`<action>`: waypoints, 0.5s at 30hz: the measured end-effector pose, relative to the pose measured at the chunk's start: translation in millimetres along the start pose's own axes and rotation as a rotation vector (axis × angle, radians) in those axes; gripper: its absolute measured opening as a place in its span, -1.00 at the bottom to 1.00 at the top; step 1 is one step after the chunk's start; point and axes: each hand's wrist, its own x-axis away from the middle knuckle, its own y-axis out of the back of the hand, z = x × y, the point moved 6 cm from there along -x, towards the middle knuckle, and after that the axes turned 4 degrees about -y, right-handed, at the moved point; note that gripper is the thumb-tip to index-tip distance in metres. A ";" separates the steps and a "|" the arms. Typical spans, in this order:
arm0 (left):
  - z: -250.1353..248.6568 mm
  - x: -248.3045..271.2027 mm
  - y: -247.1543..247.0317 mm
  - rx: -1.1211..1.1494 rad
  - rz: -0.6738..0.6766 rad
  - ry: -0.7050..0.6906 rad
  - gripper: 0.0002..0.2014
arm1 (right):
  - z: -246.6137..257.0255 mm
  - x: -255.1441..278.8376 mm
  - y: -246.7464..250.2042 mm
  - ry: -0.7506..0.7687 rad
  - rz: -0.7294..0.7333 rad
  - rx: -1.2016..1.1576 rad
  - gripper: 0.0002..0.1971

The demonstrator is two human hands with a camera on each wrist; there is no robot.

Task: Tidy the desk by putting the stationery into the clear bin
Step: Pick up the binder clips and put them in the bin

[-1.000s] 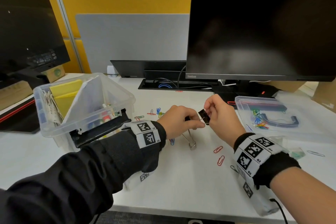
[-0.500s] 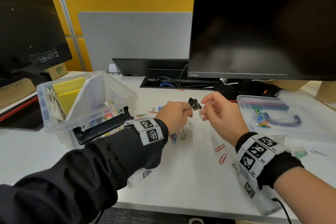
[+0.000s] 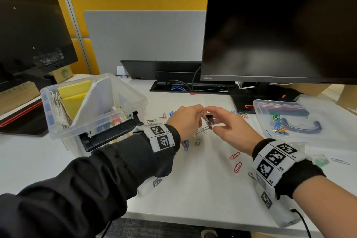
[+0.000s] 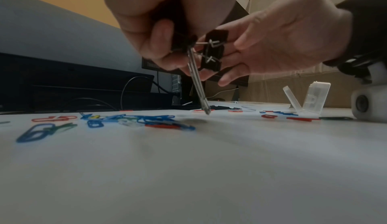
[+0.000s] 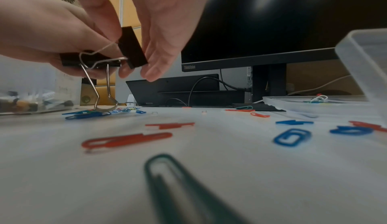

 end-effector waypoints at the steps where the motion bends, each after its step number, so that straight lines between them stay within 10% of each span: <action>1: 1.6 -0.5 1.5 0.019 -0.021 0.017 -0.71 | 0.1 -0.4 -0.4 0.003 -0.001 0.003 -0.51; 15: -0.8 3.0 -0.8 0.109 0.018 0.076 -0.71 | 3.2 -3.4 16.2 0.023 -0.256 0.182 -0.74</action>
